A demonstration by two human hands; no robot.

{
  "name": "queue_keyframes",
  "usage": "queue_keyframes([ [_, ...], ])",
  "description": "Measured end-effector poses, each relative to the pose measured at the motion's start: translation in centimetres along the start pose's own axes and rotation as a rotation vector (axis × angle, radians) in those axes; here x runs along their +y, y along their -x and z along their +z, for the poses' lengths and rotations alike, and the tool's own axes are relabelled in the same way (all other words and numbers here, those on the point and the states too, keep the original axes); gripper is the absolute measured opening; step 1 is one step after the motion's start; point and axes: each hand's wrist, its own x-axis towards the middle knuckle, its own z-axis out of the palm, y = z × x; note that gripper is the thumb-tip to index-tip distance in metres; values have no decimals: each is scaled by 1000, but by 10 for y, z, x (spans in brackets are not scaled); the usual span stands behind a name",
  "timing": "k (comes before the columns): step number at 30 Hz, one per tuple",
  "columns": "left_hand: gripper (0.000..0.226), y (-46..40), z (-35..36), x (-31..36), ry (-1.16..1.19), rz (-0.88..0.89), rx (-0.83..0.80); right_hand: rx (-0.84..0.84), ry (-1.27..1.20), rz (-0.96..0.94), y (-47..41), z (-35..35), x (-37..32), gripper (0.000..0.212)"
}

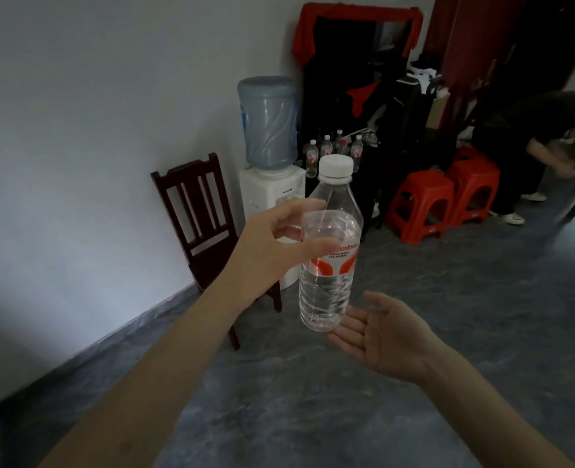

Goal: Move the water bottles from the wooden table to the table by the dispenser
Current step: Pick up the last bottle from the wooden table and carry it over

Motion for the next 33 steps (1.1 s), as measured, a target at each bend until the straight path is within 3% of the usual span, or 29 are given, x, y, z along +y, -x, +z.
queue_keyframes([
  [7, 58, -115, 44, -22, -8, -24, 50, 0, 37, -2, -46, -36, -112, 54],
  [16, 45, -222, 80, -63, -15, -98, 72, 4, 3, 9, -102, -71, -204, 53],
  [23, 64, -318, 99, -107, -14, -98, 87, -8, 22, 32, -170, -98, -279, 53],
  [33, 64, -496, 111, -166, -31, -15, 86, 54, 57, 0, -269, -116, -435, 49],
])
